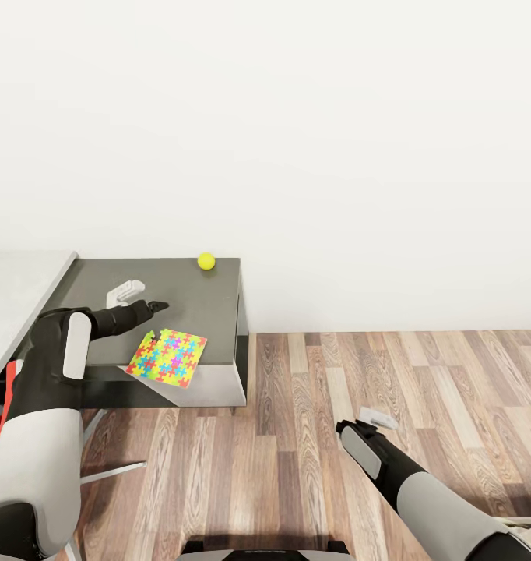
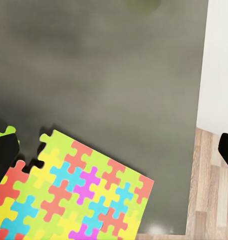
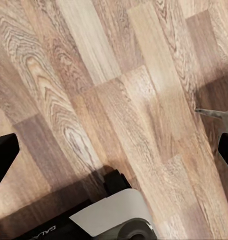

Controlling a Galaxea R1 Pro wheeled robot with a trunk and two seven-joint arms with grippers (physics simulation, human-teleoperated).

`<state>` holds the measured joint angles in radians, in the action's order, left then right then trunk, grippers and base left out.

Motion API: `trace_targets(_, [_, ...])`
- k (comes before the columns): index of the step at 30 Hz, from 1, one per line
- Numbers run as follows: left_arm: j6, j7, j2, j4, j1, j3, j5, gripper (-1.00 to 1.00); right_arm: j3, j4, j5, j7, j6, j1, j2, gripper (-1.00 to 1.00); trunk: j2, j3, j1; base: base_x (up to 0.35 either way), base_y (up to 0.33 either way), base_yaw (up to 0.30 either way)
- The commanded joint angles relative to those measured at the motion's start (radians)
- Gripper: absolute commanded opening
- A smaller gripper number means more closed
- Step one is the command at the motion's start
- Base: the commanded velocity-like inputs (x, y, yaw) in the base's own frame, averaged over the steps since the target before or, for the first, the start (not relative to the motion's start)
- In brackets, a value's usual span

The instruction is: Put all the toys in the child's room - the three board games (two on the bed and one on the table), the two jigsaw puzzles on the table, and the tennis ball on the table - inside the toy box on the table in the child's room.

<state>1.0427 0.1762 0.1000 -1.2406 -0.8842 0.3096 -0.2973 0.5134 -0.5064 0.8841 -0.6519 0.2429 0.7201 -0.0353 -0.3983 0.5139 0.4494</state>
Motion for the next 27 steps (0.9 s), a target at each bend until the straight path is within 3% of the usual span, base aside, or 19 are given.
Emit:
trace_targets(1, [0.004,0.009,0.0,0.0,-0.001,0.002,0.008,1.0,0.007,-0.004,0.007,0.024,0.008,0.001,-0.001,1.0,-0.002,0.001,0.001,0.0,0.0,0.0])
trace_targets(2, [0.004,0.009,0.0,0.0,-0.001,0.002,0.008,1.0,0.005,-0.004,0.008,0.045,0.008,0.001,-0.001,1.0,-0.002,0.001,0.001,0.0,0.0,0.0])
trace_targets(5, [0.004,0.009,0.0,0.0,-0.001,0.002,0.007,1.0,-0.004,-0.004,0.015,0.19,0.014,0.001,-0.001,1.0,-0.002,0.001,0.001,0.0,0.0,0.0])
trace_targets(8, [0.004,0.009,0.0,0.0,-0.001,0.002,0.007,1.0,-0.04,-0.003,0.045,0.377,0.027,0.001,-0.002,1.0,-0.002,0.001,0.001,0.0,0.0,0.0])
trace_targets(11, [0.004,0.009,0.0,0.0,-0.001,0.002,0.007,1.0,-0.077,-0.003,0.072,0.467,0.045,0.001,-0.001,1.0,-0.002,0.001,0.001,0.0,0.0,0.0])
trace_targets(19, [0.004,0.009,0.0,0.0,-0.001,0.002,0.007,1.0,-0.1,-0.006,0.083,0.511,0.048,0.001,0.02,1.0,-0.002,0.001,0.001,0.0,0.0,0.0])
trace_targets(27, [0.004,0.009,0.001,0.0,-0.001,0.003,0.007,1.0,-0.103,-0.006,0.084,0.518,0.034,0.001,0.021,1.0,-0.002,0.001,0.001,0.0,0.0,0.0])
